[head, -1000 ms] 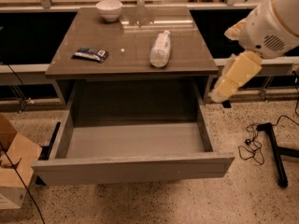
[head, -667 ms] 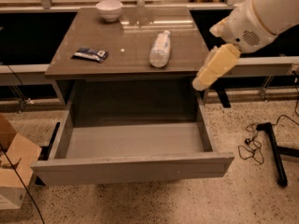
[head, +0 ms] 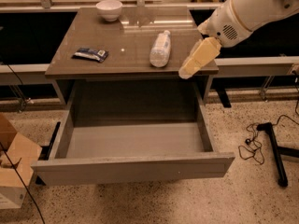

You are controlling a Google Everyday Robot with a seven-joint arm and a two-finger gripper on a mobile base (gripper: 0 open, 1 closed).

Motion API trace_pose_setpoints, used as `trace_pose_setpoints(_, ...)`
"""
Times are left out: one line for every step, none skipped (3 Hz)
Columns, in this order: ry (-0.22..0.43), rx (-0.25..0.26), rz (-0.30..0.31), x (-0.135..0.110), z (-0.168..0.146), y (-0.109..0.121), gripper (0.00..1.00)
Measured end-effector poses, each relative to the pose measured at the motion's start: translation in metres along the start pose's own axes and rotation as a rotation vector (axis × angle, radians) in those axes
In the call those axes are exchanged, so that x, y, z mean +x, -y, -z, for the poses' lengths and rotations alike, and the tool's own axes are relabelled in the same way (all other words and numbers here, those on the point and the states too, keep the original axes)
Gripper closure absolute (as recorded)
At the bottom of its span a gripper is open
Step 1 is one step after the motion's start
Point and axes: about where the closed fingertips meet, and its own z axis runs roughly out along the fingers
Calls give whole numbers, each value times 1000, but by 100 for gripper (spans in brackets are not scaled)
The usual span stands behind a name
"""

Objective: Place blue plastic bottle into top drawer

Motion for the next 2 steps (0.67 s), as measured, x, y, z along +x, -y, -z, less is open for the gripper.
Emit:
trace_pose_setpoints(-51, 1, -34, 4, -10, 1, 0)
trace_pose_setpoints(-81, 7, -97, 10, -45, 6, 0)
